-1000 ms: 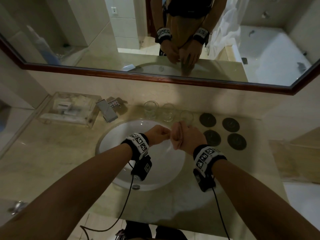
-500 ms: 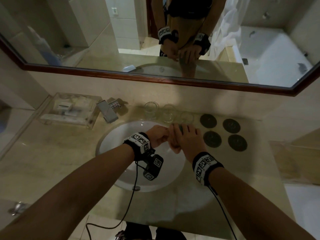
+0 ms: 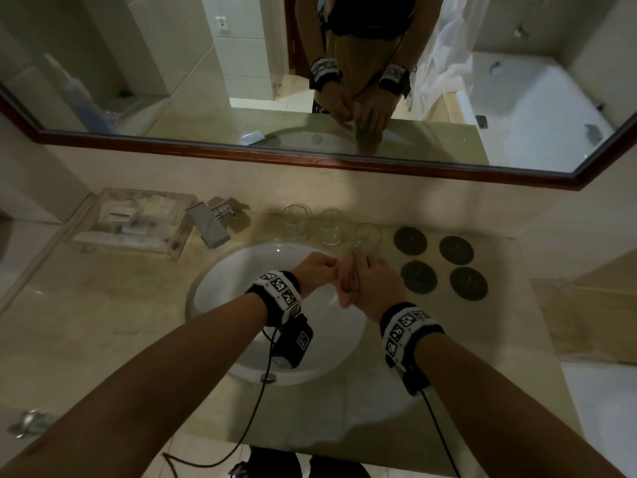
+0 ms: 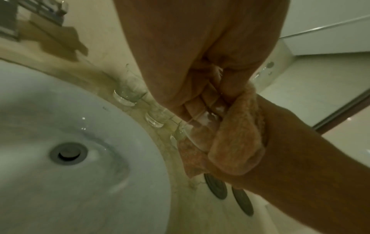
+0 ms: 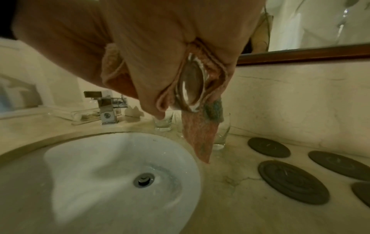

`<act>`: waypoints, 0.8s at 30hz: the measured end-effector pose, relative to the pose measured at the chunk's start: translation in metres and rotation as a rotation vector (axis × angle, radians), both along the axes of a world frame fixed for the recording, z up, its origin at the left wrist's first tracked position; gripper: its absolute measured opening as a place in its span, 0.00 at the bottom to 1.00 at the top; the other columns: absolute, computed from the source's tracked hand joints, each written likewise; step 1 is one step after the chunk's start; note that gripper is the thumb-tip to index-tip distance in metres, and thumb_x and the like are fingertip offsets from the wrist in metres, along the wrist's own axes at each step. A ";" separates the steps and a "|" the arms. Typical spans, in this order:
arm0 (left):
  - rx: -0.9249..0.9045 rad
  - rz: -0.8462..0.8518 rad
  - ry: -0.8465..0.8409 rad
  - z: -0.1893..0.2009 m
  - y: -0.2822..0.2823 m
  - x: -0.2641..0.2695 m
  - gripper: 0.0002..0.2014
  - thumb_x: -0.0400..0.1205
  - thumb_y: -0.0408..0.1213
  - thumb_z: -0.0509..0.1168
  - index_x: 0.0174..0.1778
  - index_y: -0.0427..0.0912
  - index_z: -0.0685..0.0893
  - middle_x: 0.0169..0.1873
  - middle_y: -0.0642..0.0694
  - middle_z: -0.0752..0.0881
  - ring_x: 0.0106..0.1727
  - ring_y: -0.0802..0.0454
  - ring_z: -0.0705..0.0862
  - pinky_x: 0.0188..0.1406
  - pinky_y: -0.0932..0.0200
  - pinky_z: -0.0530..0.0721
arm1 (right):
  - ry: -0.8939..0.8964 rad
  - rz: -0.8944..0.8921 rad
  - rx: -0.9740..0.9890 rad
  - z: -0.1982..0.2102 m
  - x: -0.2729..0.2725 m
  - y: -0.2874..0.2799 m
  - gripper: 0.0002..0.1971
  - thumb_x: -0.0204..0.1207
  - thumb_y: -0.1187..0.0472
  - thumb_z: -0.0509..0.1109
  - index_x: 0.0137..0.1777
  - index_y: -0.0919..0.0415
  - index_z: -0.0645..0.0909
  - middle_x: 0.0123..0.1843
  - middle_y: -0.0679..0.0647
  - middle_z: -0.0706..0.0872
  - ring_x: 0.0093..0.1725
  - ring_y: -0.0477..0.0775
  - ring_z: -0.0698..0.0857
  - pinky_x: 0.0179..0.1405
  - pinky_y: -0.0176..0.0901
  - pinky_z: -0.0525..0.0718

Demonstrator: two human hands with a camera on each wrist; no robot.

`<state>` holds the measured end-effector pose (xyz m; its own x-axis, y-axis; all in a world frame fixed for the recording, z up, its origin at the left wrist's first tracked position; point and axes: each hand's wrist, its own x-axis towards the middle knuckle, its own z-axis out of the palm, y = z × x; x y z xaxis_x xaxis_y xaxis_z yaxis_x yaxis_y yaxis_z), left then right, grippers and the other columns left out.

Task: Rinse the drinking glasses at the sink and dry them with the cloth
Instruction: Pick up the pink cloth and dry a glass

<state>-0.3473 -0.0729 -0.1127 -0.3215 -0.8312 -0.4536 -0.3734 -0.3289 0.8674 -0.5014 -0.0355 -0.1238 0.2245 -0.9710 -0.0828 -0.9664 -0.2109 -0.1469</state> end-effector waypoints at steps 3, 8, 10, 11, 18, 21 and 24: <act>0.096 0.101 0.085 0.000 -0.002 -0.001 0.11 0.79 0.20 0.59 0.33 0.29 0.82 0.31 0.39 0.81 0.35 0.49 0.80 0.36 0.62 0.81 | 0.118 0.027 -0.043 -0.004 0.002 0.002 0.38 0.67 0.50 0.79 0.74 0.63 0.69 0.57 0.61 0.85 0.50 0.61 0.85 0.44 0.51 0.86; 0.205 0.171 0.151 -0.004 -0.001 0.000 0.09 0.79 0.23 0.62 0.32 0.30 0.79 0.30 0.39 0.75 0.32 0.47 0.72 0.35 0.55 0.71 | 0.133 0.080 -0.067 -0.004 0.000 0.007 0.38 0.68 0.53 0.78 0.76 0.61 0.68 0.59 0.62 0.84 0.52 0.62 0.84 0.45 0.53 0.87; 0.216 0.182 0.202 -0.006 0.000 0.000 0.05 0.80 0.24 0.63 0.39 0.28 0.80 0.33 0.38 0.76 0.33 0.47 0.74 0.34 0.57 0.74 | 0.107 0.068 -0.055 -0.007 -0.003 0.008 0.38 0.68 0.52 0.79 0.76 0.60 0.67 0.59 0.61 0.84 0.52 0.61 0.84 0.44 0.52 0.88; 0.227 0.201 0.237 -0.007 0.000 0.000 0.04 0.81 0.24 0.62 0.42 0.27 0.80 0.35 0.37 0.77 0.35 0.47 0.76 0.34 0.59 0.79 | 0.096 0.062 -0.054 -0.009 -0.005 0.009 0.38 0.67 0.52 0.79 0.76 0.59 0.67 0.59 0.61 0.84 0.52 0.61 0.84 0.43 0.52 0.88; 0.284 0.237 0.367 0.001 -0.010 0.007 0.12 0.87 0.29 0.57 0.43 0.23 0.79 0.35 0.31 0.86 0.28 0.46 0.90 0.27 0.60 0.87 | 0.027 -0.273 0.114 0.003 -0.037 0.024 0.14 0.75 0.53 0.69 0.60 0.50 0.73 0.49 0.50 0.85 0.48 0.58 0.87 0.43 0.49 0.86; 0.269 0.184 0.310 0.001 -0.011 0.007 0.11 0.86 0.29 0.58 0.49 0.21 0.79 0.39 0.30 0.84 0.26 0.48 0.89 0.26 0.62 0.87 | 0.129 -0.347 0.194 0.008 -0.048 0.032 0.19 0.71 0.57 0.71 0.62 0.52 0.74 0.54 0.52 0.85 0.54 0.58 0.86 0.51 0.49 0.85; 0.261 0.113 0.308 -0.004 -0.009 0.004 0.11 0.86 0.28 0.58 0.48 0.21 0.79 0.38 0.30 0.84 0.26 0.49 0.89 0.27 0.61 0.87 | 0.186 -0.397 0.331 0.013 -0.053 0.032 0.23 0.75 0.48 0.68 0.67 0.55 0.71 0.61 0.56 0.84 0.58 0.59 0.85 0.52 0.48 0.81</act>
